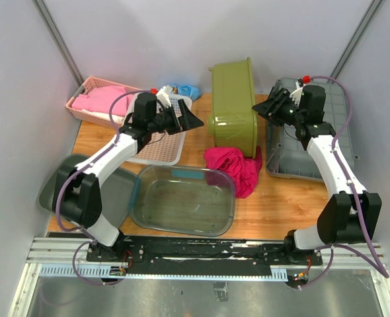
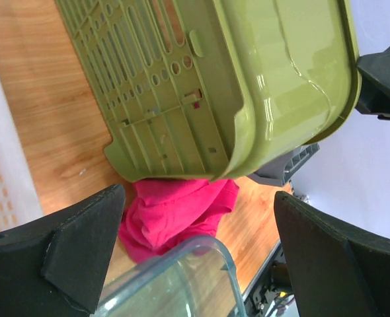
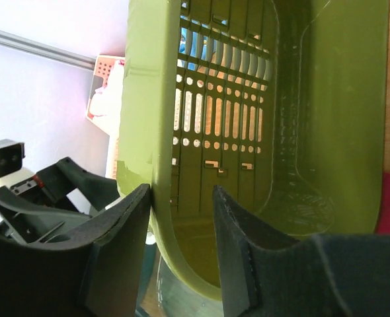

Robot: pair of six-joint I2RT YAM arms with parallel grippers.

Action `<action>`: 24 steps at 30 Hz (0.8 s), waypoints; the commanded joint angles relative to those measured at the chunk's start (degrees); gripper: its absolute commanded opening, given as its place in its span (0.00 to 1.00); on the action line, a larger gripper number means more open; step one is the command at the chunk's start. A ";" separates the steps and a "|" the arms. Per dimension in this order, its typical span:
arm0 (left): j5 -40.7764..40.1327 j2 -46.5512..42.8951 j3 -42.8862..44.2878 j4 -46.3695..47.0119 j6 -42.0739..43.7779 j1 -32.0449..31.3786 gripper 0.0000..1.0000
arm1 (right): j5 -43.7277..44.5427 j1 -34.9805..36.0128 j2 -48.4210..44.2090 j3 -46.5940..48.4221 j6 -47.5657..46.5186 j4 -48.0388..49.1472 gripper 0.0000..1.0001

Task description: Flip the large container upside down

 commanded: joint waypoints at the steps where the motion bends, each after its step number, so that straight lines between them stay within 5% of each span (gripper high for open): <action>1: 6.17 4.02 1.31 12.26 0.10 -0.29 0.99 | 1.38 -0.65 1.81 -0.07 -4.14 -7.79 0.43; 12: 16.43 12.37 3.32 25.79 -0.54 -2.75 0.79 | -0.89 -0.66 4.75 0.49 -3.54 -7.52 0.42; 24: 17.28 13.51 7.48 27.32 -4.05 -3.11 0.03 | -1.51 -0.64 6.05 0.89 -3.12 -7.64 0.39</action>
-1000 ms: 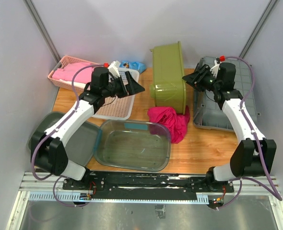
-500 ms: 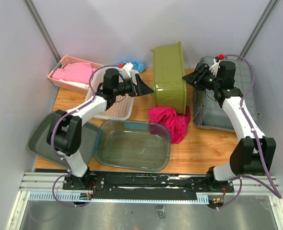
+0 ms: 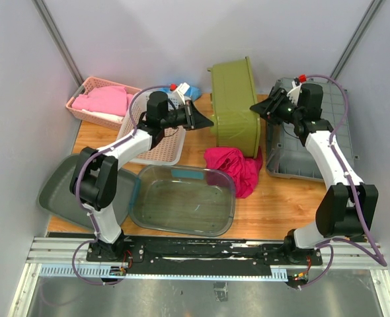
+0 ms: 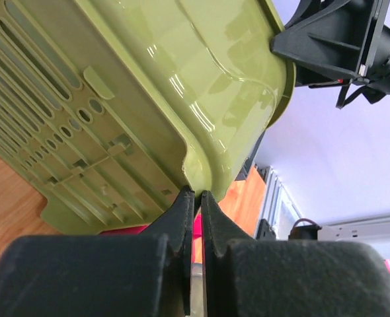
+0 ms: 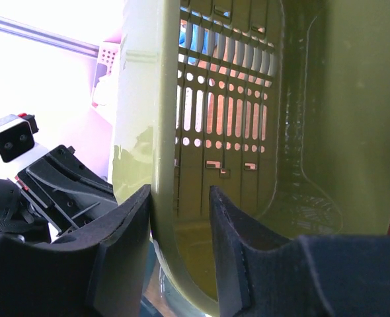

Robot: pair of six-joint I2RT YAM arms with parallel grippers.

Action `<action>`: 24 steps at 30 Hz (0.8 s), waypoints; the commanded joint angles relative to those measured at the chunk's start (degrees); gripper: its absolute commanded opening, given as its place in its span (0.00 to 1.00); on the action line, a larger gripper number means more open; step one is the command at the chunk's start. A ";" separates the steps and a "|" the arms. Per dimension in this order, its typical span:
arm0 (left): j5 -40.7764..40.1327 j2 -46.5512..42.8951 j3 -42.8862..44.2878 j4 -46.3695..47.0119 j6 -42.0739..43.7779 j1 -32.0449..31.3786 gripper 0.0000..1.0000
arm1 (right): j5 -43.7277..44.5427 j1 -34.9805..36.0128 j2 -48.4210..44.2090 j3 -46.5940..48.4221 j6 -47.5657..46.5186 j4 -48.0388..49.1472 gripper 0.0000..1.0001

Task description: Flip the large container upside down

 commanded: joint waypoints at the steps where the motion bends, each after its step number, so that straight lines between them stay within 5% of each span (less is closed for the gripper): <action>1: 1.81 -0.32 4.33 4.41 -1.64 -0.47 0.01 | 2.30 -0.55 2.33 -0.84 -2.61 -7.96 0.38; 15: -3.58 -0.75 15.66 -4.76 3.04 -2.31 0.00 | 10.46 0.70 -0.01 -4.79 -5.14 -10.95 0.25; 24: -4.52 3.32 22.82 -10.35 5.42 -5.53 0.00 | 16.09 3.04 2.97 -2.86 -8.09 -14.21 0.35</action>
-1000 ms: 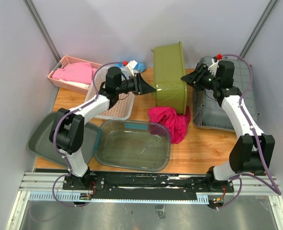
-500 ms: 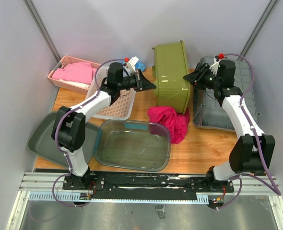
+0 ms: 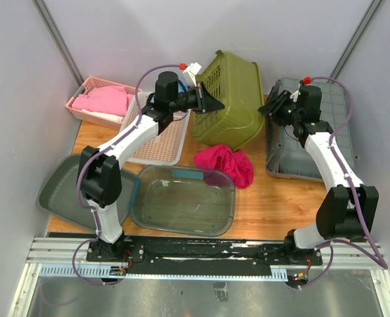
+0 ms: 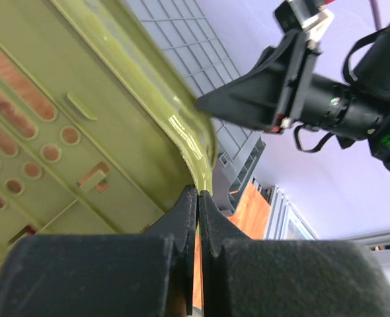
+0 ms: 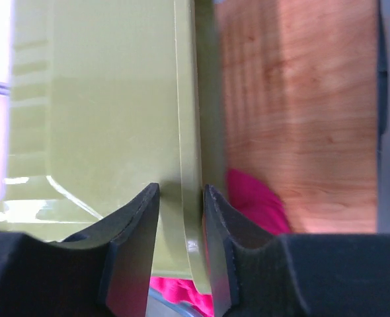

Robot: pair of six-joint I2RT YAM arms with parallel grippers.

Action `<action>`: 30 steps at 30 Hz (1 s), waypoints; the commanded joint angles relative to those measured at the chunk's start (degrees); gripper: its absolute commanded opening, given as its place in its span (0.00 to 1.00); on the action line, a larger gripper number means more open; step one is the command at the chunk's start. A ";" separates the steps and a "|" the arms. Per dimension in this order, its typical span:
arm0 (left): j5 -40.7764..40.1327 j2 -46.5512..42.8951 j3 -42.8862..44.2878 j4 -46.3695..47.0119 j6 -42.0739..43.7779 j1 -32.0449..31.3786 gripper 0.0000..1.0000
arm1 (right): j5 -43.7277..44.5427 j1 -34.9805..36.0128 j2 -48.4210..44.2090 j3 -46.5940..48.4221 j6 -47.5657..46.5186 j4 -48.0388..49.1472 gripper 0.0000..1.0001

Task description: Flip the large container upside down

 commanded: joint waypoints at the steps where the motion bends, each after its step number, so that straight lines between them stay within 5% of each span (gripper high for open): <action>1: -0.03 0.78 5.15 3.02 1.41 -2.58 0.00 | 4.12 2.48 4.48 -1.87 -5.21 -13.69 0.37; 18: -0.36 11.16 11.99 4.51 -2.67 -6.66 0.01 | 14.19 2.42 -10.20 -0.01 -9.43 -20.75 0.61; 24: -3.33 14.00 20.71 -3.26 -1.51 -8.53 0.82 | 18.00 2.46 -18.17 0.32 -12.47 -22.12 0.64; 26: -6.80 12.04 21.64 -6.80 0.81 -8.55 0.95 | 17.95 2.49 -20.21 -0.06 -13.79 -22.40 0.64; 30: -16.97 5.47 21.06 -16.73 8.83 -8.49 0.98 | 15.89 2.48 -22.96 -1.63 -16.87 -22.68 0.63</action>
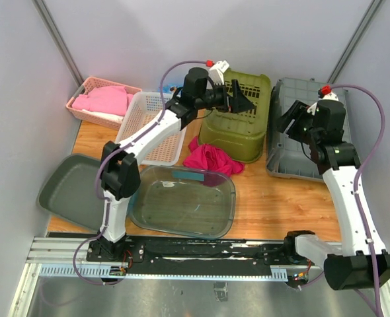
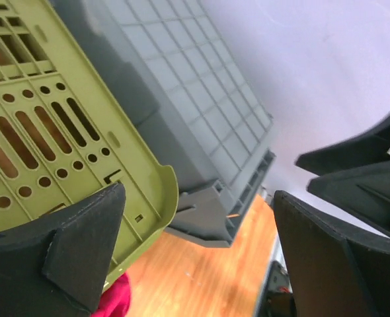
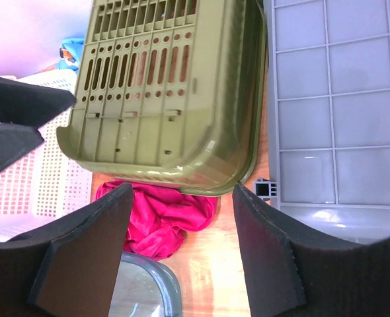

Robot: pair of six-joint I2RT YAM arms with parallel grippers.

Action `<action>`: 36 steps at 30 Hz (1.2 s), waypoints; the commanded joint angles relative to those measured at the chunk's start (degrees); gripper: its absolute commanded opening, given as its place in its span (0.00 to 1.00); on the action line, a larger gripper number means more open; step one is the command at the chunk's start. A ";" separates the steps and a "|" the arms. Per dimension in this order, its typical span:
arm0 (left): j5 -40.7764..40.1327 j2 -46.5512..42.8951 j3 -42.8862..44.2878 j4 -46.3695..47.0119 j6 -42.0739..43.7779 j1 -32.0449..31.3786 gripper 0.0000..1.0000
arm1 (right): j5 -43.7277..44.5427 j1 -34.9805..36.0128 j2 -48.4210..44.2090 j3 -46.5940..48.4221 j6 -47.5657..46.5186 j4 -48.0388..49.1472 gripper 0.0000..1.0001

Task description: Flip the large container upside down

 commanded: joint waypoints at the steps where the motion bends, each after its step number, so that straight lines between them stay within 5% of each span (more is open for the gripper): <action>1: -13.65 -9.85 0.71 -12.47 9.30 0.26 0.98 | -0.64 0.82 -2.34 -1.17 -5.39 -1.73 0.63; 10: -47.21 -21.00 -12.58 -32.18 18.24 0.71 0.99 | -1.04 0.80 -7.23 -8.43 -8.04 -3.36 0.63; 17: -47.36 -23.19 -29.43 -27.13 17.57 1.62 0.93 | -1.98 0.82 -7.18 -10.67 -7.05 -3.46 0.62; 25: -49.87 -18.45 -33.45 -23.39 16.80 2.49 0.59 | -1.94 0.82 -6.48 -10.01 -7.08 -3.54 0.61; 33: -48.50 -16.69 -29.90 -24.25 18.77 2.58 0.06 | -1.68 0.82 -6.14 -9.97 -6.88 -3.54 0.61; 36: -46.02 -18.70 -25.96 -26.92 19.35 2.69 0.00 | -1.17 0.82 -6.39 -10.11 -7.01 -3.58 0.61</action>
